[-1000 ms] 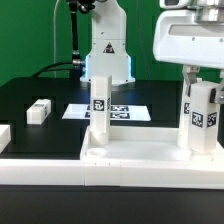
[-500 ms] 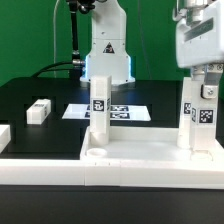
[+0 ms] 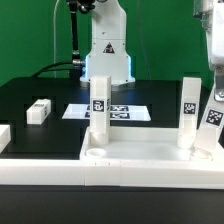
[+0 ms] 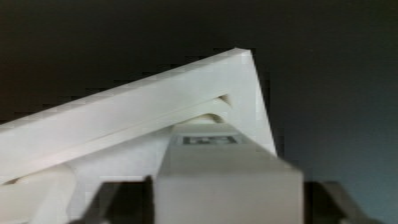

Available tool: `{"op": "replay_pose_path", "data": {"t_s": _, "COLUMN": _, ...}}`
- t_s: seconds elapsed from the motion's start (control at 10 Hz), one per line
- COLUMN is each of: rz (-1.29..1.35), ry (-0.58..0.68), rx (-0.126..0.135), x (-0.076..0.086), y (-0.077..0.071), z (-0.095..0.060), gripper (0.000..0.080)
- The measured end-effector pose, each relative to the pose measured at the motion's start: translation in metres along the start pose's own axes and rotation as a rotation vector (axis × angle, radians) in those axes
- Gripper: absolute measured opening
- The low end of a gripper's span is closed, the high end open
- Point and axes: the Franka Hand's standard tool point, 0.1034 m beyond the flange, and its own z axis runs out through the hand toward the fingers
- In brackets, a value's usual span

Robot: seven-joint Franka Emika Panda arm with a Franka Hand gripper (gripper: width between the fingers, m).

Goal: Assemble desk

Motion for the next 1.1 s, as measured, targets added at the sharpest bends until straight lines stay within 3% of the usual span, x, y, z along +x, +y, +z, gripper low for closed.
{"op": "replay_pose_path", "data": {"t_s": 0.1, "rz": -0.025, "ry": 0.0, "rx": 0.0, "x": 0.0, "y": 0.0, "z": 0.0, "gripper": 0.0518}}
{"op": "replay_pose_path", "data": {"t_s": 0.2, "rz": -0.038, "ry": 0.002, "rx": -0.003, "x": 0.0, "y": 0.0, "z": 0.0, "gripper": 0.0518}}
{"op": "replay_pose_path", "data": {"t_s": 0.3, "rz": -0.268, "ry": 0.013, "rx": -0.054, "x": 0.002, "y": 0.002, "z": -0.002, "gripper": 0.0625}}
{"op": "replay_pose_path", "data": {"t_s": 0.4, "rz": -0.427, "ry": 0.011, "rx": -0.061, "x": 0.0, "y": 0.0, "z": -0.003, "gripper": 0.0646}}
{"op": "replay_pose_path", "data": {"t_s": 0.6, "rz": -0.468, "ry": 0.008, "rx": -0.056, "x": -0.01, "y": 0.005, "z": -0.007, "gripper": 0.0649}}
{"op": "replay_pose_path", "data": {"t_s": 0.8, "rz": -0.635, "ry": 0.008, "rx": -0.056, "x": -0.009, "y": 0.005, "z": -0.007, "gripper": 0.0649}}
{"op": "replay_pose_path", "data": {"t_s": 1.0, "rz": -1.007, "ry": 0.063, "rx": -0.093, "x": -0.018, "y": 0.003, "z": -0.007, "gripper": 0.0649}}
{"op": "replay_pose_path", "data": {"t_s": 1.1, "rz": -1.142, "ry": 0.061, "rx": -0.098, "x": -0.019, "y": 0.002, "z": -0.006, "gripper": 0.0649}}
